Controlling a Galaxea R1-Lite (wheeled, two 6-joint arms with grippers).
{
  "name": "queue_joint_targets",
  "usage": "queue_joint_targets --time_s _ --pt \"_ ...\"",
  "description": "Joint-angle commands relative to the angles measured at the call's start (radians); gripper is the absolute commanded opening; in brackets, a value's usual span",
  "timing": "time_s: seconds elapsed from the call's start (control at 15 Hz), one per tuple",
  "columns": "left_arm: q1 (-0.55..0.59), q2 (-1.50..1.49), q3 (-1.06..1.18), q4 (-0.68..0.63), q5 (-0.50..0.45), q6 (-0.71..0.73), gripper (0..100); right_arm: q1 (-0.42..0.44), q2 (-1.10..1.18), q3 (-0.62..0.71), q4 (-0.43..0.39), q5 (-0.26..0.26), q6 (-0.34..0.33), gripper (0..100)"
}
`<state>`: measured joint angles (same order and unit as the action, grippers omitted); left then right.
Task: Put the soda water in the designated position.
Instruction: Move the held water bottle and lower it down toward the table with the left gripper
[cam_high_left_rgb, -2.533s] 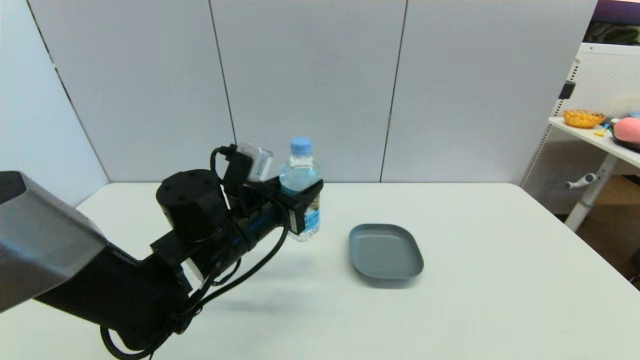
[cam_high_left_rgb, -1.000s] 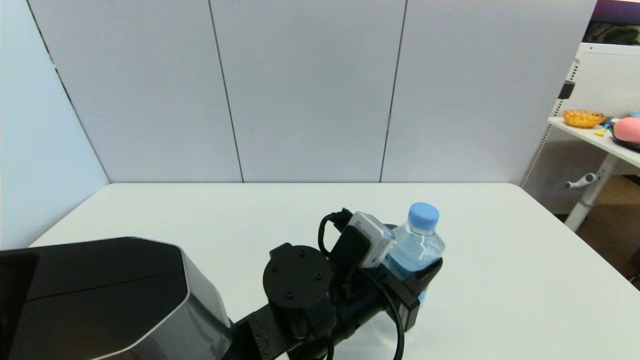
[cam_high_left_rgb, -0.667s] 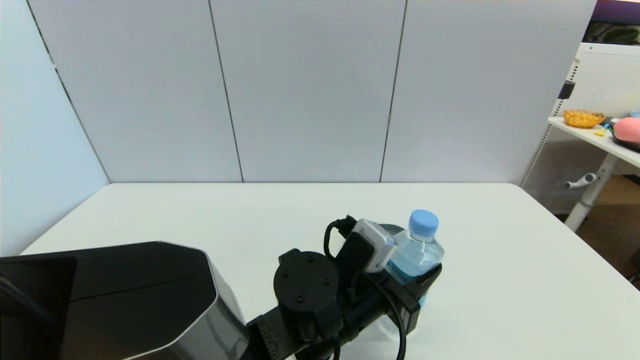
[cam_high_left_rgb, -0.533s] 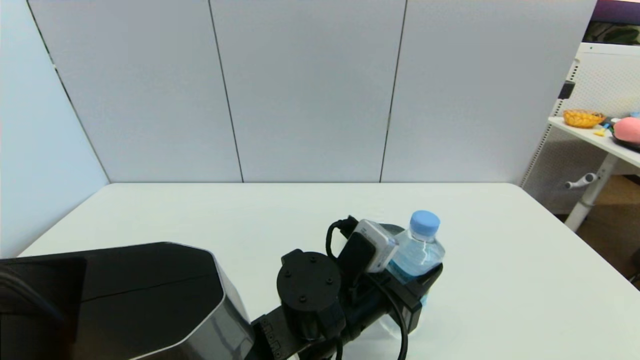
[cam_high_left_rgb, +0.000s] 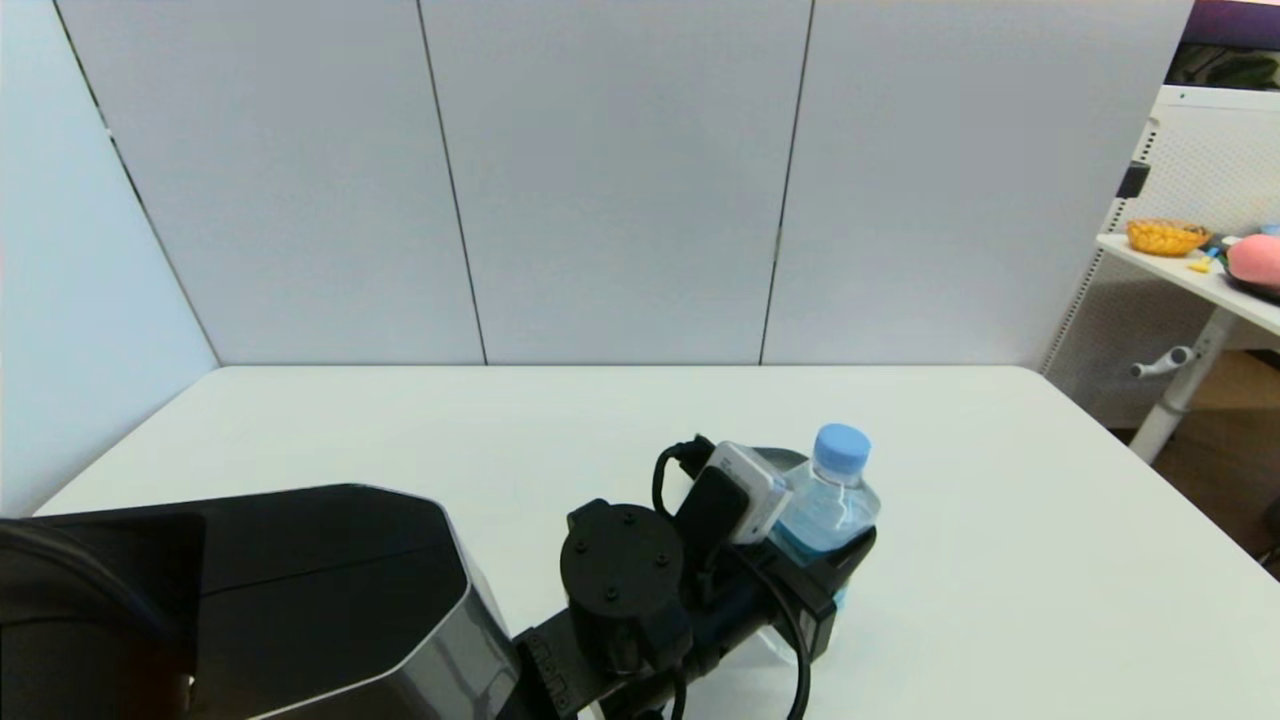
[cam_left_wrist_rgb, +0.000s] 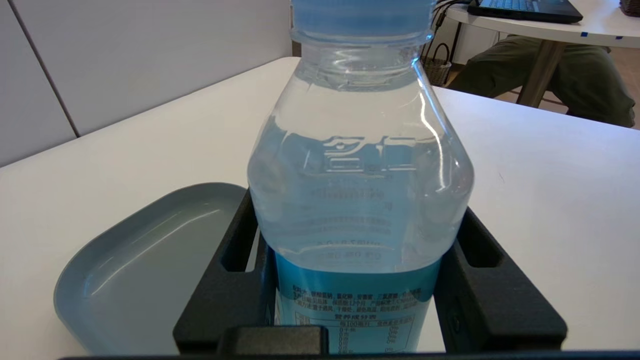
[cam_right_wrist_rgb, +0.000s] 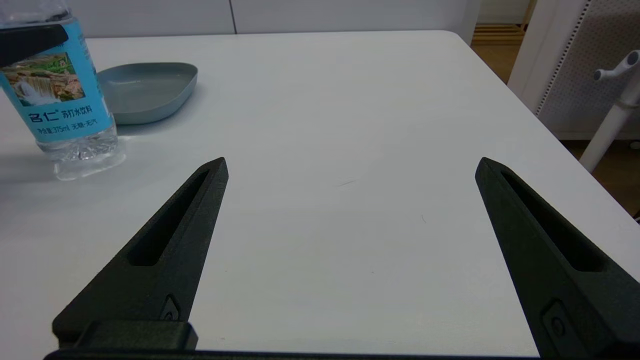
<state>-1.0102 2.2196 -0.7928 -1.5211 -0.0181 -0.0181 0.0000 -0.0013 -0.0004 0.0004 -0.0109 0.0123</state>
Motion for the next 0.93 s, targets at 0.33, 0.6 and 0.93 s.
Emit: queue_joint_targets --time_s 0.33,0.6,0.93 --pt "0.009 0.011 0.009 -0.019 0.000 -0.002 0 0.000 0.001 0.000 0.000 0.000 0.000 100" --pt "0.010 0.006 0.024 -0.018 0.003 -0.002 0 0.000 0.001 0.000 0.000 0.000 0.000 100" --pt "0.010 -0.003 0.058 -0.018 0.024 -0.005 0 0.000 0.001 0.000 0.000 0.000 0.000 100"
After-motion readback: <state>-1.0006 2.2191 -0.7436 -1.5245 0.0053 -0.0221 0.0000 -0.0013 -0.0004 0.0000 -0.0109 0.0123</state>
